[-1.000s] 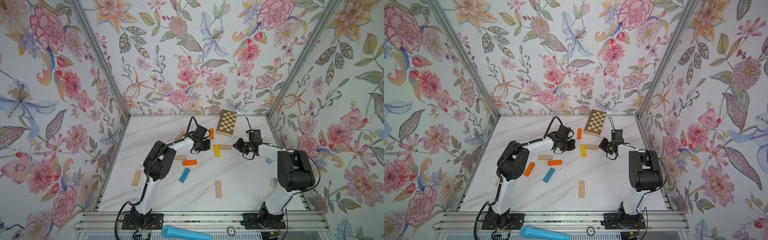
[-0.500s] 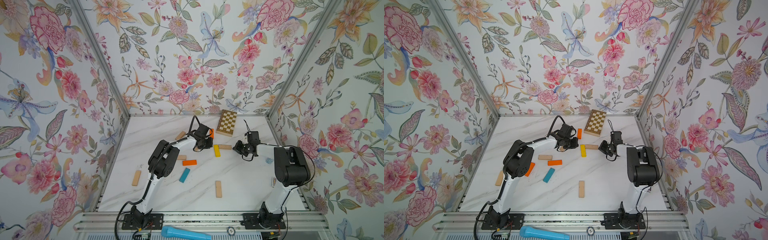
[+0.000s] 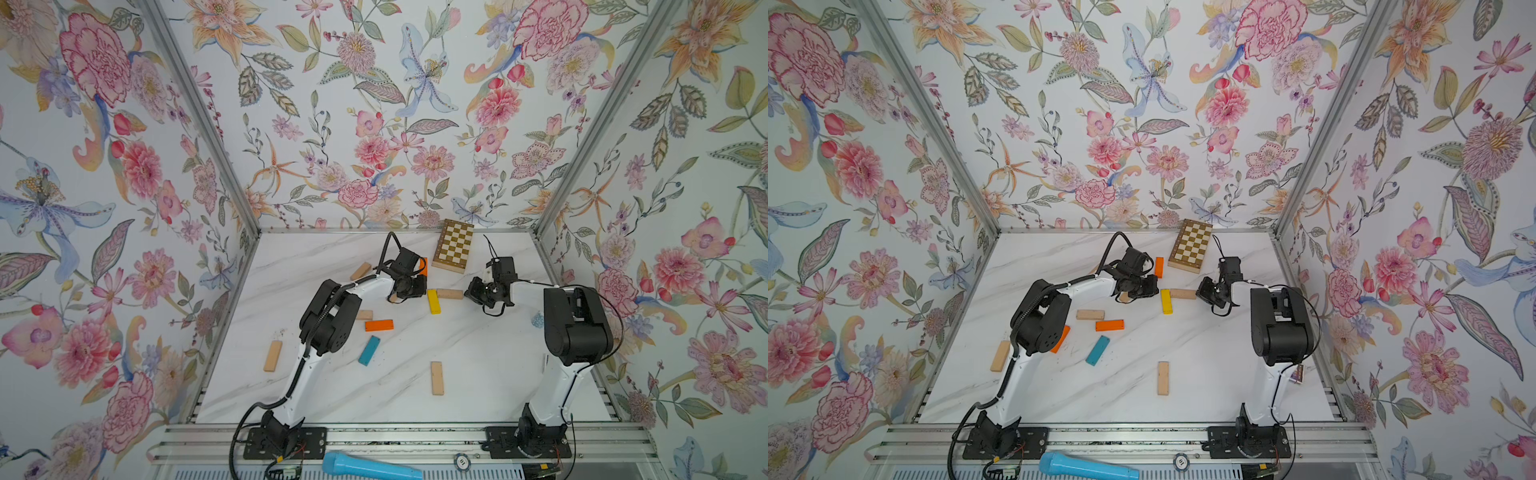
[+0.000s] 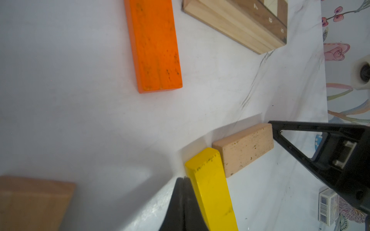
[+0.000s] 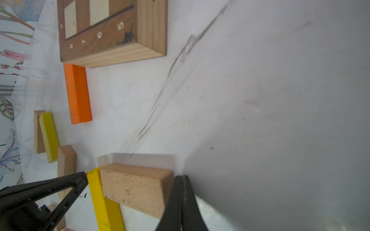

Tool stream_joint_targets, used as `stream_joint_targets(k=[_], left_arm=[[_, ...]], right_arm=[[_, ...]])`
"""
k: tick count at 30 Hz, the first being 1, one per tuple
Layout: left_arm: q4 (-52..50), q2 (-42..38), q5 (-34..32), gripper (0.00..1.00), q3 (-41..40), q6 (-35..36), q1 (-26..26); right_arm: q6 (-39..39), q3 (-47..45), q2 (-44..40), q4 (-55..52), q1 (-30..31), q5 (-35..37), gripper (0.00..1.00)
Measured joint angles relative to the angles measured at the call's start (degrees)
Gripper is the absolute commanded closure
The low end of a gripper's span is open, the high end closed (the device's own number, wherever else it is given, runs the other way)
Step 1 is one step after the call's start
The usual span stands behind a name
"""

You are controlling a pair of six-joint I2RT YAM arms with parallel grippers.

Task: Assemble the number 6 with building blocks
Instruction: Assemble the building block at the center of the board.

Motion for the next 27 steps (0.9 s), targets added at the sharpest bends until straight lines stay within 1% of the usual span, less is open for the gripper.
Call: stream_joint_targets(k=[27], left_arm=[[0.24, 2.08, 2.75, 1.00, 3.32, -1.20, 0.50]], right_arm=[[-2.08, 3.76, 1.81, -3.52, 0.48, 0.50, 0.94]])
